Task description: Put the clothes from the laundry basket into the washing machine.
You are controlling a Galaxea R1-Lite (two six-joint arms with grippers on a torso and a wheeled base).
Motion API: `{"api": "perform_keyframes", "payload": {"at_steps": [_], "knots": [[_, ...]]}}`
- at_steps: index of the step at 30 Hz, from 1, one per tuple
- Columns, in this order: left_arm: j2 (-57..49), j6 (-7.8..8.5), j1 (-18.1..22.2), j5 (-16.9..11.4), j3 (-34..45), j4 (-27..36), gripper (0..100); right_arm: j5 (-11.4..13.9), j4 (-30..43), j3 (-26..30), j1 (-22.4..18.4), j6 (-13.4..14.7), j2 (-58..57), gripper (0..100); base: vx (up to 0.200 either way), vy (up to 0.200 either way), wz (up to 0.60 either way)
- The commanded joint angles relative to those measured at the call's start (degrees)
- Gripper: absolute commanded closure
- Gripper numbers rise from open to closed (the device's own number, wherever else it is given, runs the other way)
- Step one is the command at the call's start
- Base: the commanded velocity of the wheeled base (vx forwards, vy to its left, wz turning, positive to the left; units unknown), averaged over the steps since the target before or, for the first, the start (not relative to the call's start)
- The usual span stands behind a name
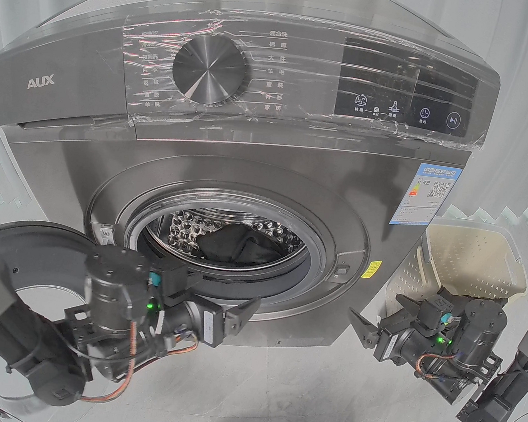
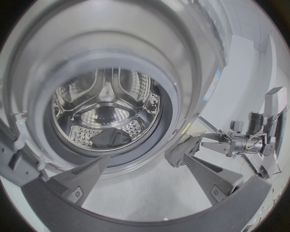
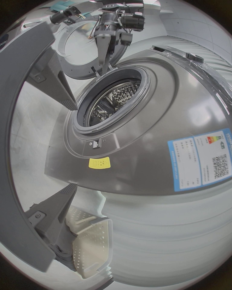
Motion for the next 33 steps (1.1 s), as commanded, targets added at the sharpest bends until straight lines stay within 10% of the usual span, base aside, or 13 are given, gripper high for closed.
{"api": "perform_keyframes", "payload": {"at_steps": [1, 17, 33], "knots": [[-16.1, -1.81, -0.8, 0.8, 11.5, -0.4, 0, -1.7, 0.0, 4.7, -0.4, -0.5, -6.1, 0, 0.0, 0.0, 0.0], [-33.4, -1.99, 1.8, 4.0, 20.0, 0.2, 0, -2.4, 2.7, 12.3, -8.2, -3.0, -19.7, 0, 0.0, 0.0, 0.0], [-45.5, 0.91, 10.1, 4.5, 27.7, 4.7, 0, -4.4, 32.7, 12.3, -12.9, -2.7, -49.5, 0, -0.1, 0.0, 0.0]]}}
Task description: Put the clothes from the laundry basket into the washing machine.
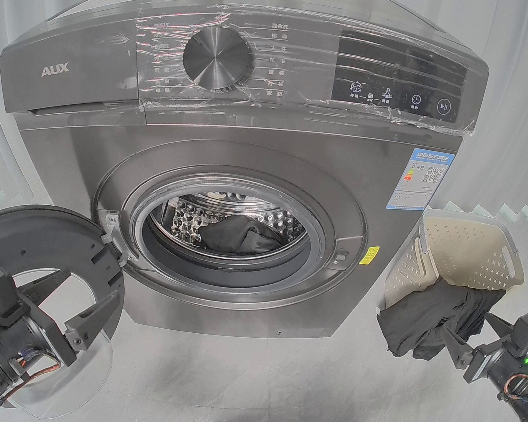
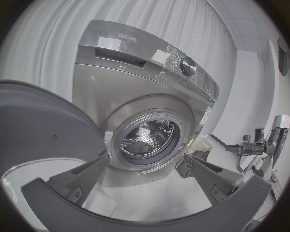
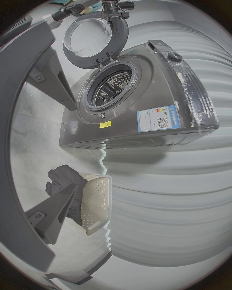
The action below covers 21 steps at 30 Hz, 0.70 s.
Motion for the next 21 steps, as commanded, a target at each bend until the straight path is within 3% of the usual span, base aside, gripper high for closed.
{"api": "perform_keyframes", "payload": {"at_steps": [1, 4, 10, 14, 17, 21], "knots": [[-10.8, 0.96, 3.5, -0.1, 1.9, 6.8, 0, -0.4, 8.2, 1.0, -3.8, 0.0, -15.5, 0, -0.2, 0.0, 0.0], [-16.7, 1.13, 3.4, -0.6, 2.0, 13.0, 0, -0.3, 13.2, 1.0, -4.8, 0.0, -21.2, 0, -0.2, 0.0, 0.0], [-30.3, 2.63, 3.7, -0.1, 1.3, 27.8, 0, -0.2, 23.1, 0.9, -8.3, -0.2, -33.5, 0, 0.0, 0.0, 0.0], [-37.1, 3.07, 8.8, -0.4, 2.0, 35.8, 0, 0.6, 29.1, 0.7, -11.3, -0.3, -41.3, 0, 0.0, 0.0, 0.0], [-42.3, 3.24, 10.3, -0.9, 2.0, 40.7, 0, 0.9, 32.6, 0.0, -12.7, -0.4, -45.4, 0, -0.067, 0.0, 0.0], [-47.7, 3.15, 15.7, -1.4, 2.0, 46.8, 0, 3.6, 40.7, -1.0, -13.7, -0.5, -53.1, 0, -0.1, 0.0, 0.0]]}}
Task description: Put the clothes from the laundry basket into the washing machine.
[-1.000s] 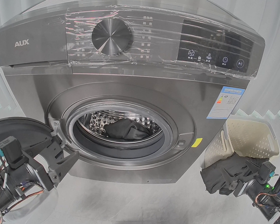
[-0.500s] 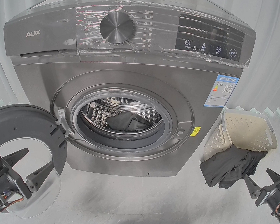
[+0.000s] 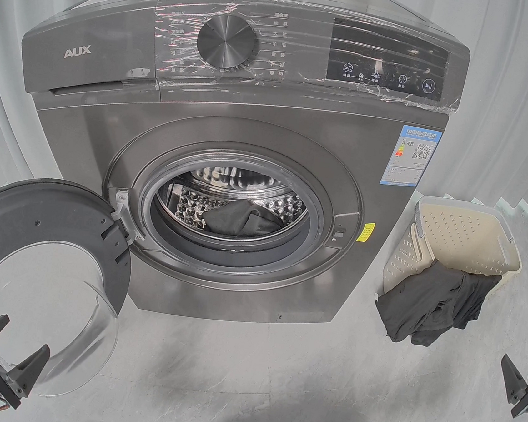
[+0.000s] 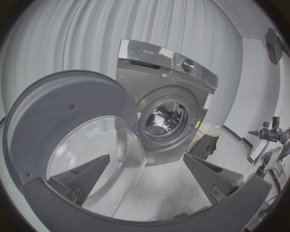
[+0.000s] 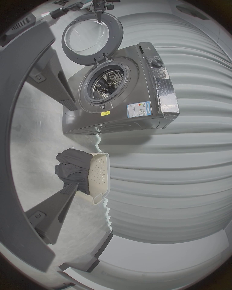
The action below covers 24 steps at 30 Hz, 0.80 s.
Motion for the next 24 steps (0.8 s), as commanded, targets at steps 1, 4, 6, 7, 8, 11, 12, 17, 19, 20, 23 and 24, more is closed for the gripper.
{"api": "perform_keyframes", "payload": {"at_steps": [1, 4, 6, 7, 8, 11, 12, 17, 19, 20, 23, 24], "knots": [[-13.9, 0.23, 8.0, -0.6, 1.0, 8.4, 0, 3.7, 8.8, -0.7, -3.1, -0.2, -15.5, 0, 0.0, 0.0, 0.0], [-17.7, 0.4, 9.4, -1.1, 1.0, 11.4, 0, 6.1, 12.1, -0.7, -4.0, -0.2, -19.1, 0, 0.0, 0.0, 0.0], [-22.6, 0.84, 11.8, -4.2, 1.0, 16.9, 0, 9.0, 17.8, -0.8, -5.4, -0.4, -25.3, 0, 0.0, 0.0, 0.0], [-24.8, 1.19, 12.8, -5.6, 1.0, 19.0, 0, 9.2, 19.9, -0.9, -5.9, -0.4, -27.2, 0, 0.0, 0.0, 0.0], [-26.1, 1.37, 13.2, -6.9, 1.0, 19.7, 0, 9.0, 20.6, -0.9, -6.3, -0.4, -27.8, 0, 0.0, 0.0, 0.0], [-26.1, 1.46, 13.4, -6.7, 1.0, 19.4, 0, 9.7, 22.5, -1.3, -10.8, -1.5, -29.8, 0, 0.0, 0.0, 0.0], [-26.1, 1.46, 13.4, -6.7, 1.0, 19.4, 0, 9.7, 22.5, -1.3, -10.8, -1.5, -29.8, 0, 0.0, 0.0, 0.0], [-26.1, 1.72, 18.6, -4.2, 1.0, 19.1, 0, 10.3, 25.0, 1.0, -11.5, -1.1, -32.8, 0, 0.0, 0.0, 0.0], [-26.1, 2.07, 19.3, -3.9, 1.0, 19.1, 0, 10.2, 25.1, 1.0, -11.6, -0.8, -32.8, 0, 0.0, 0.0, 0.0], [-26.1, 2.07, 19.3, -3.9, 1.0, 19.1, 0, 10.2, 25.1, 1.0, -11.6, -0.8, -32.8, 0, 0.0, 0.0, 0.0], [-31.3, 9.28, 24.8, -3.3, 1.0, 19.3, 0, 10.7, 26.6, 1.0, -11.5, -0.6, -32.7, 0, 0.0, 0.0, 0.0], [-31.3, 9.37, 24.8, -3.1, 1.0, 19.2, 0, 11.3, 27.1, 1.0, -11.6, -1.9, -32.7, 0, 0.0, 0.0, 0.0]]}}
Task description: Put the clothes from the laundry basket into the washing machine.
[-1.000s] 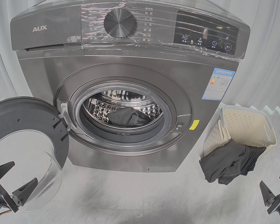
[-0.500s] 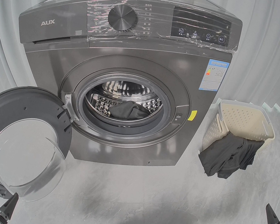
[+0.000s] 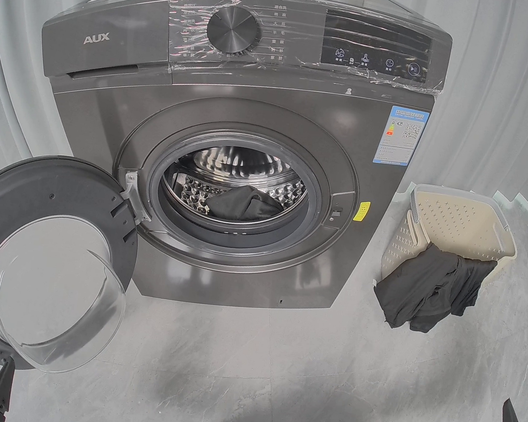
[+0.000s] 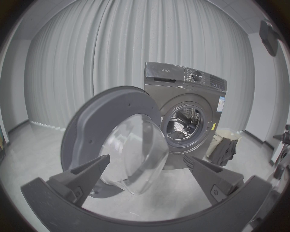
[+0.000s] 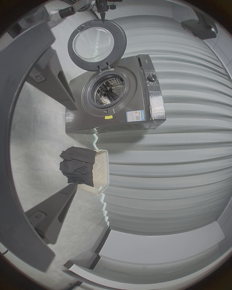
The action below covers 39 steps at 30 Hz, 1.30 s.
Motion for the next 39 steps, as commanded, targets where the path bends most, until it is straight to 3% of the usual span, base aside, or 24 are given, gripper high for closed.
{"api": "perform_keyframes", "payload": {"at_steps": [1, 6, 9, 13, 14, 15, 19, 25, 34, 39], "knots": [[-5.3, 6.21, 6.0, 0.2, 1.0, 0.0, 0, 2.3, 2.5, 0.7, 0.0, -1.8, -1.7, 0, 0.0, 0.0, 0.0], [-5.3, 4.45, 5.8, -0.3, 0.7, 0.9, 0, 2.7, 1.8, 0.9, 0.0, -1.4, -1.8, 0, 0.0, 0.0, 0.0], [-5.3, 7.7, 5.9, 0.1, 0.4, 2.3, 0, 0.4, 1.8, 0.9, 0.1, 0.2, -1.8, 0, 0.0, 0.0, 0.0], [-5.3, 7.61, 5.9, -1.5, 0.6, 1.9, 0, 0.6, 1.8, 0.9, -0.1, -0.4, -1.7, 0, 0.0, 0.0, 0.0], [-5.1, 4.27, 5.8, -7.6, 1.0, 3.2, 0, 1.5, 2.3, 0.8, 0.1, -1.3, -1.8, 0, 0.0, 0.0, 0.0], [-4.5, 2.87, 5.5, -9.5, 0.9, 3.8, 0, 2.2, 2.4, 0.7, 0.1, -1.2, -1.8, 0, 0.0, 0.0, 0.0], [-5.3, 3.66, 5.6, -7.4, 0.9, 4.1, 0, 2.9, 1.7, 0.9, -0.3, -1.8, -1.7, 0, 0.0, 0.0, 0.0], [-5.2, 3.13, 5.6, -7.5, 0.9, 4.1, 0, 2.9, 1.7, 0.9, 0.0, -1.8, -1.8, 0, 0.0, 0.0, 0.0], [-5.2, 3.04, 5.6, -7.5, 0.9, 4.1, 0, 2.8, 1.8, 0.9, -0.2, -1.5, -1.8, 0, 0.0, -0.2, 0.0], [-5.2, 2.95, 5.6, -7.5, 0.9, 4.1, 0, 2.6, 1.8, 0.9, 0.0, -1.5, -1.8, 0, 0.0, 0.0, 0.0]]}}
